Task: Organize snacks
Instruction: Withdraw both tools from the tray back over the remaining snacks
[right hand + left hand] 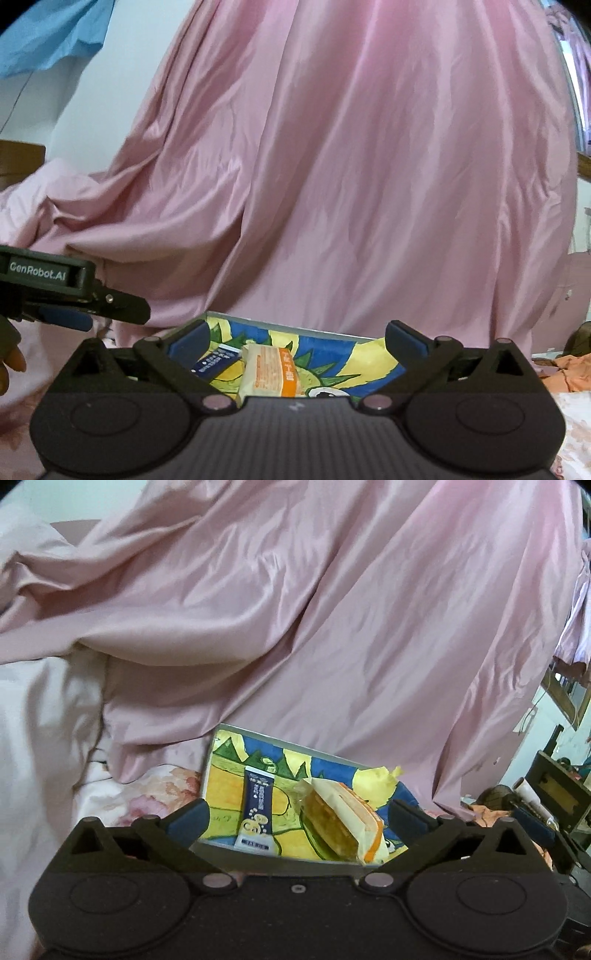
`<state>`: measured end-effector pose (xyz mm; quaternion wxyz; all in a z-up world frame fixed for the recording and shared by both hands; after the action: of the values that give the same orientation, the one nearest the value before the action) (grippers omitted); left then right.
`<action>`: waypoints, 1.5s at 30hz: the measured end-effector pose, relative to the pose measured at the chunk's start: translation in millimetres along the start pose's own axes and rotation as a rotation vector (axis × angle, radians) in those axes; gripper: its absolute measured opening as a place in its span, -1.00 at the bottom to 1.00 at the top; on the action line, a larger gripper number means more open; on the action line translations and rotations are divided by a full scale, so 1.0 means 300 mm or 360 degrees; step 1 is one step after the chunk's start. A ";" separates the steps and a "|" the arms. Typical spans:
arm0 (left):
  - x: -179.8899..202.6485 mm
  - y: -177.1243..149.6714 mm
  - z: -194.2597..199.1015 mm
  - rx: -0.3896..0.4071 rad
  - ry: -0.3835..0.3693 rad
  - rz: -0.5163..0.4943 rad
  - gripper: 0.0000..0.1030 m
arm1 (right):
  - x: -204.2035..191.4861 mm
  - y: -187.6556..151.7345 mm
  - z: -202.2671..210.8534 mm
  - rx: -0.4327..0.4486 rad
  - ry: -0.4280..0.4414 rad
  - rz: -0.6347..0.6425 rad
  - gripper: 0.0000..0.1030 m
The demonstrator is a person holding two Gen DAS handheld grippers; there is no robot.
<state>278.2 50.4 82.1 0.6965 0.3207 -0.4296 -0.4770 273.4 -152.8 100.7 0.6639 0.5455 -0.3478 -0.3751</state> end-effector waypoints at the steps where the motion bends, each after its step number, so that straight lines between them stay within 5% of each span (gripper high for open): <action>1: -0.005 -0.007 0.020 0.0005 0.0008 0.0001 0.98 | -0.002 0.001 0.026 0.0014 -0.0005 -0.0002 1.00; 18: -0.086 -0.249 0.286 -0.0057 0.0056 -0.0133 0.98 | -0.142 -0.146 0.380 -0.0017 -0.0038 -0.0004 1.00; 29: -0.150 -0.446 0.306 -0.0232 0.0092 -0.0198 0.98 | -0.212 -0.352 0.455 -0.0295 -0.0004 -0.0214 1.00; 45: -0.180 -0.581 0.217 -0.0411 0.0145 -0.0366 0.98 | -0.283 -0.572 0.395 -0.0686 0.0250 -0.0590 1.00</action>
<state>142.0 39.7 -55.3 0.6915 0.2970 -0.2932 -0.5896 109.3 -154.4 -53.4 0.7095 0.4735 -0.1021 -0.5118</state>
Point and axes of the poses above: each gripper's, at about its wrist camera, not at the fingertips, and z roughly against the way its jaws point, x to its right, y to its top, the point moved 8 cm from there along -z, roughly the way its jaws point, and after that the axes turned 11 degrees about y, right-handed, at the moved point
